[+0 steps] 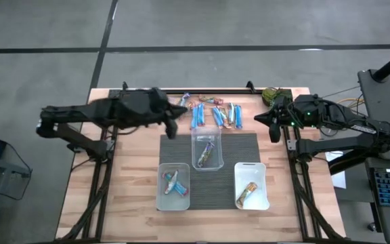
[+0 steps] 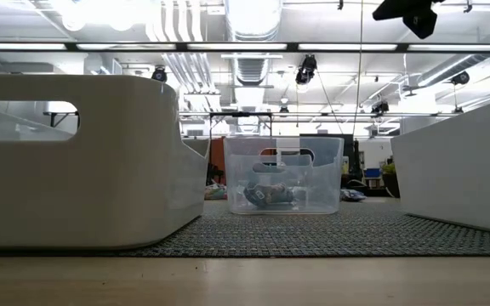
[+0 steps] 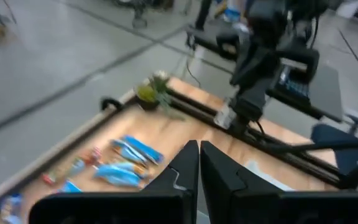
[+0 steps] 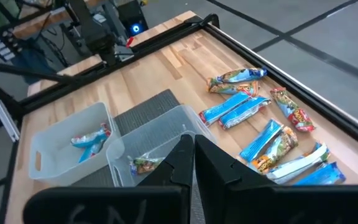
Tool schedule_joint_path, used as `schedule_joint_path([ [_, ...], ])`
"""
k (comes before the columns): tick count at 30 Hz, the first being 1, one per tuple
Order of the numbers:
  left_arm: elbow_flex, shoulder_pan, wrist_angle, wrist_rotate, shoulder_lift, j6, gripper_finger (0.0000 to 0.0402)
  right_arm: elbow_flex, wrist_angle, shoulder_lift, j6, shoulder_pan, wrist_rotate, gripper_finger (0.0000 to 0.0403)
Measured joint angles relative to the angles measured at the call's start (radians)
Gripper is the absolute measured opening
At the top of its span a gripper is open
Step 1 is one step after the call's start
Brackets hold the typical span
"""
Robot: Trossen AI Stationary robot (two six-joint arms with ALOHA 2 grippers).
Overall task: Pick and place Granola Bars by type
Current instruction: Put the blue granola bar into the transparent bin
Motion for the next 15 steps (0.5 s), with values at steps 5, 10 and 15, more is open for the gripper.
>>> schedule_joint_path([
  [5, 0.000, 0.002, -0.018, -0.066, -0.059, 0.057, 0.0000, 0.004, 0.021, 0.015, 0.030, 0.000, 0.000, 0.0008],
  [10, 0.000, 0.002, -0.028, -0.067, -0.080, 0.100, 0.0000, 0.040, 0.066, 0.094, 0.029, 0.000, 0.000, 0.0008],
  [15, 0.000, 0.002, -0.094, -0.073, -0.094, 0.122, 0.0000, 0.109, 0.066, 0.200, 0.026, 0.000, 0.000, 0.0008],
])
